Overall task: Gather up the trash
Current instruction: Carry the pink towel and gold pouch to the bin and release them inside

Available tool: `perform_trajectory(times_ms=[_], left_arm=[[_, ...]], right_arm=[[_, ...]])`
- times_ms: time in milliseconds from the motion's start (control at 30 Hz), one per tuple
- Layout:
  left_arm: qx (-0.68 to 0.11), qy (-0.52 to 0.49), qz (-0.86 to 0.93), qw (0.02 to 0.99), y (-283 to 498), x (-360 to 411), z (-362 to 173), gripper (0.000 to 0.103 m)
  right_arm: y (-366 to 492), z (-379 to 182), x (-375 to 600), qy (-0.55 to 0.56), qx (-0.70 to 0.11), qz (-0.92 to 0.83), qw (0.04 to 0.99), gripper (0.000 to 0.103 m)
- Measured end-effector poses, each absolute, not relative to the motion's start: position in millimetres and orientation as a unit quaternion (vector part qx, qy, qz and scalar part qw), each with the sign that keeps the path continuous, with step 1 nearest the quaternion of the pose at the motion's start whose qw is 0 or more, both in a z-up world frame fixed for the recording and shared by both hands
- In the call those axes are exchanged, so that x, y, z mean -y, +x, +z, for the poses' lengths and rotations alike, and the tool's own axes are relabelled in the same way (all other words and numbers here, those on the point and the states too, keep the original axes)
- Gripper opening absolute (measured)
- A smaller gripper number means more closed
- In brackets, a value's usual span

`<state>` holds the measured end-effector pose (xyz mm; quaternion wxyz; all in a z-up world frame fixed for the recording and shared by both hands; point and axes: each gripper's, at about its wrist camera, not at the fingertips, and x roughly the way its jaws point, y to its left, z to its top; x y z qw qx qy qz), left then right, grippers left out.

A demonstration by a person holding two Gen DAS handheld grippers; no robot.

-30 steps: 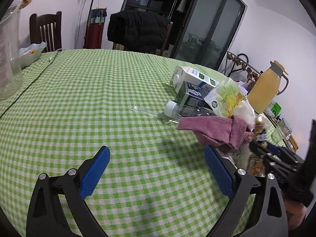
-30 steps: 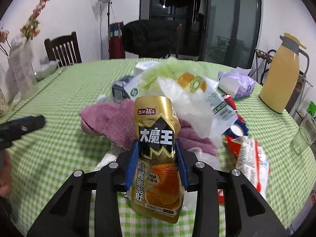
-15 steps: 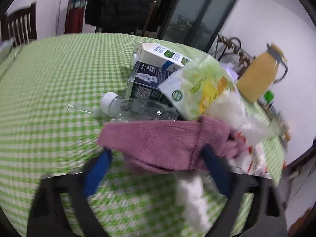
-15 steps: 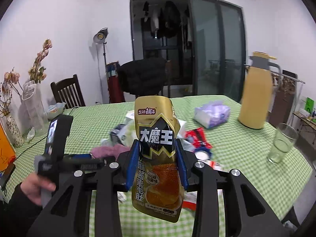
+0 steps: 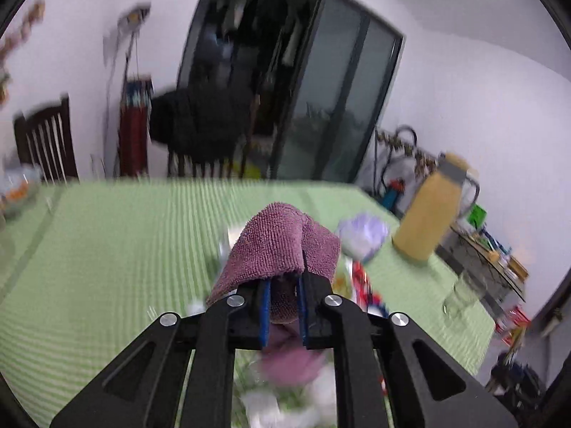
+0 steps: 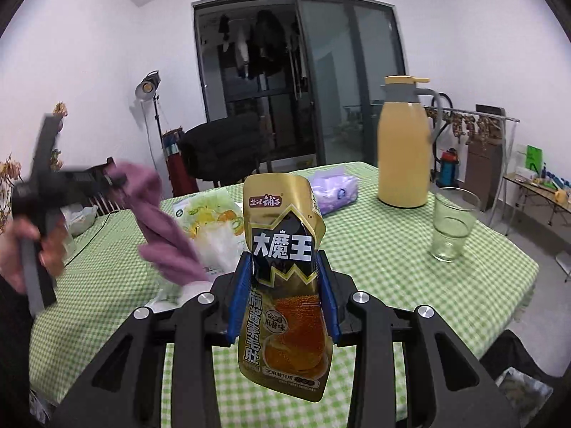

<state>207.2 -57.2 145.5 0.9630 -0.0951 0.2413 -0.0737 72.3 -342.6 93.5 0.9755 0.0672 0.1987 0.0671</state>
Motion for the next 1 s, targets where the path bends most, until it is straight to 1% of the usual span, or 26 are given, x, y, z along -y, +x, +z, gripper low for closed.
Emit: perform_trajectory(times_ms=[200,400,600,700,800,1000], left_arm=[[-0.171,-0.069,-0.071,0.98,178.5,76.8,214.7,0.009],[-0.104,-0.04,-0.097,0.989,133.4,110.8,268.7,0.009],[-0.04,-0.037,-0.179,0.982,72.7,161.1,328.2,0.009],[-0.034,-0.029,-0.23,0.972,50.8,188.9,340.6,0.009],[-0.043,-0.014,-0.284,0.958,36.5,232.7,342.7,0.009],[-0.105,-0.003,-0.396,0.912,31.1,328.8,317.3,0.009]], right_arm=[[48.8,100.6,365.1,0.08,-0.181,0.055,0.979,0.035],[15.6,111.1,402.5,0.096,-0.153,0.026,0.983,0.035],[-33.0,121.7,457.1,0.1,-0.124,-0.033,0.987,0.035],[-58.8,118.6,490.3,0.106,-0.122,-0.077,0.984,0.035],[-83.9,109.6,523.2,0.111,-0.128,-0.121,0.978,0.035],[-121.5,75.8,577.1,0.111,-0.169,-0.201,0.958,0.035]])
